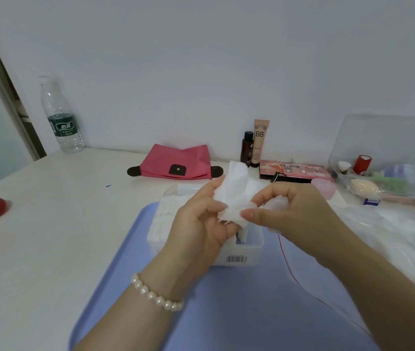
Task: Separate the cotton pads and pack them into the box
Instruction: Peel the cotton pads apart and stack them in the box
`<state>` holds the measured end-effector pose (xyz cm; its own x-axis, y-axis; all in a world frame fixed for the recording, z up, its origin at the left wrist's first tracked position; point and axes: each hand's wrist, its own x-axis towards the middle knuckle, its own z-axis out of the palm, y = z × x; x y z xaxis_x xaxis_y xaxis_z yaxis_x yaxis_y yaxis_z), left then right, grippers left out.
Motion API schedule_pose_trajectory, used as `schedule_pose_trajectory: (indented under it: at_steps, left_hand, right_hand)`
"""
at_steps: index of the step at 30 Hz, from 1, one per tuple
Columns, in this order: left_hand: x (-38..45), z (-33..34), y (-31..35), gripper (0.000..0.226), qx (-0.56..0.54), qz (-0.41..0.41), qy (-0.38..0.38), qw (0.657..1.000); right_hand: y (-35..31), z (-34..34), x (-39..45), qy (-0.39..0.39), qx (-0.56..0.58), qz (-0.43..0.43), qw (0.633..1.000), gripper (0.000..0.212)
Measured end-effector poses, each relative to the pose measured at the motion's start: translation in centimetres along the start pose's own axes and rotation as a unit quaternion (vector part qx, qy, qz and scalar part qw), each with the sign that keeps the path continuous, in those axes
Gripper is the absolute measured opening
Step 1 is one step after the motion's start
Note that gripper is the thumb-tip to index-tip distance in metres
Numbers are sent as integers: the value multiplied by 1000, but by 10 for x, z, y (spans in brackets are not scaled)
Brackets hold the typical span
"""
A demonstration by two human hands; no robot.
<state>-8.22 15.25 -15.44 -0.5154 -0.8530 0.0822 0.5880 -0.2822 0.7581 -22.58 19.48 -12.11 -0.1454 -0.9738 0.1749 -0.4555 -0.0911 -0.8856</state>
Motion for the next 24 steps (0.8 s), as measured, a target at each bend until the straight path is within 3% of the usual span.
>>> schedule_pose_trajectory:
  at_steps: [6, 9, 13, 16, 18, 23, 24]
  left_hand:
    - [-4, 7, 7, 51, 40, -5, 28, 999]
    - [-15, 8, 12, 38, 107, -7, 64, 992]
    - [-46, 4, 13, 30, 237, -57, 41, 969]
    - [-60, -2, 3, 12, 354, -89, 18, 931]
    - [-61, -5, -11, 2, 450, -67, 12, 890]
    - [-65, -16, -39, 15, 642, 0, 10, 766]
    - [-69, -14, -38, 23, 650, 26, 28, 759]
  right_hand:
    - [-5, -11, -1, -47, 60, 47, 996, 10]
    - [-11, -30, -5, -117, 125, 74, 983, 14]
    - [-17, -41, -14, -179, 107, 91, 974, 30]
    - [-17, -37, -23, -197, 72, 112, 971, 32]
    - [-14, -31, -26, -210, 63, 127, 967, 33]
    - [-12, -17, -38, -238, 57, 140, 959, 34]
    - [-11, -16, -40, -243, 56, 135, 959, 34]
